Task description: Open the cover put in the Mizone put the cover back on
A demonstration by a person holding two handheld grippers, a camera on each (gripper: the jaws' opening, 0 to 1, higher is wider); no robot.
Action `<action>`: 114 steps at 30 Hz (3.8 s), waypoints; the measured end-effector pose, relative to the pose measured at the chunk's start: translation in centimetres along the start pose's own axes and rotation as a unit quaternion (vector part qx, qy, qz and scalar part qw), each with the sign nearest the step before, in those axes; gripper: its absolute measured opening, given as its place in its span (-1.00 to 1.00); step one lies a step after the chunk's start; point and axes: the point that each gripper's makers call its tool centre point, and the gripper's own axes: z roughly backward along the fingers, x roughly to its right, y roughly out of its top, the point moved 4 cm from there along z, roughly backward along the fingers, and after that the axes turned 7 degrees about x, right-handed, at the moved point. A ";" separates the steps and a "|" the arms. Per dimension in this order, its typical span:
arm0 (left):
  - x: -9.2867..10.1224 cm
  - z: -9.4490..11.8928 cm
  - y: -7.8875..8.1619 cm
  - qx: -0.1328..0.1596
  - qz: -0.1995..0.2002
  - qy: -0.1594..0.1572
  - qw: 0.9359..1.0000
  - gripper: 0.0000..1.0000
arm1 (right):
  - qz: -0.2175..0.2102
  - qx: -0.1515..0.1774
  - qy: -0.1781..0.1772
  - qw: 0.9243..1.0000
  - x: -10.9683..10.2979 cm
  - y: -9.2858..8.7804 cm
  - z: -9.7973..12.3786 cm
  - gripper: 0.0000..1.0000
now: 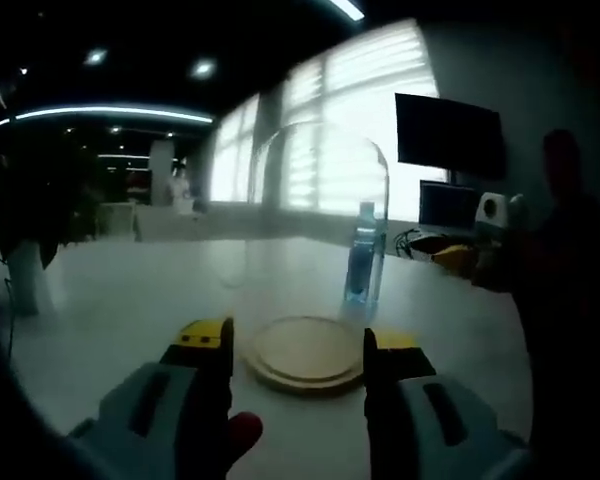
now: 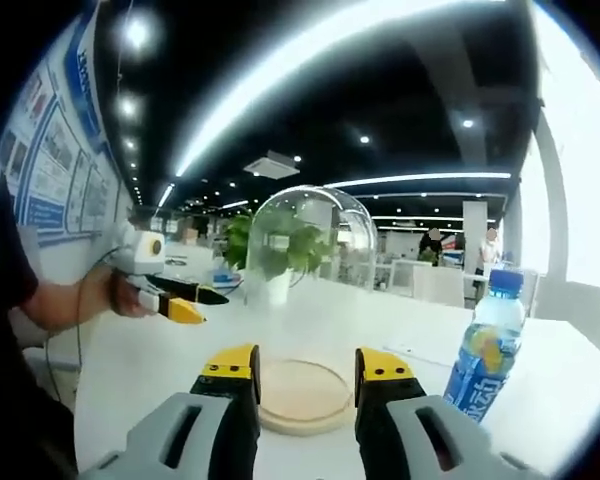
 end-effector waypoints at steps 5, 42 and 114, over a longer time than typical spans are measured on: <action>-0.5 -0.1 0.0 0.002 0.004 0.000 1.000 -0.10 | -0.003 -0.003 0.007 1.000 0.2 0.1 -0.2 -0.36; -1.7 -1.5 0.1 -0.005 -0.001 -0.029 1.000 -0.10 | -0.018 -0.010 0.011 1.000 2.4 0.9 -0.4 -0.28; -1.6 -4.2 0.5 -0.012 0.011 -0.114 0.993 0.04 | -0.064 -0.006 0.079 0.995 3.4 -0.8 -2.3 -0.08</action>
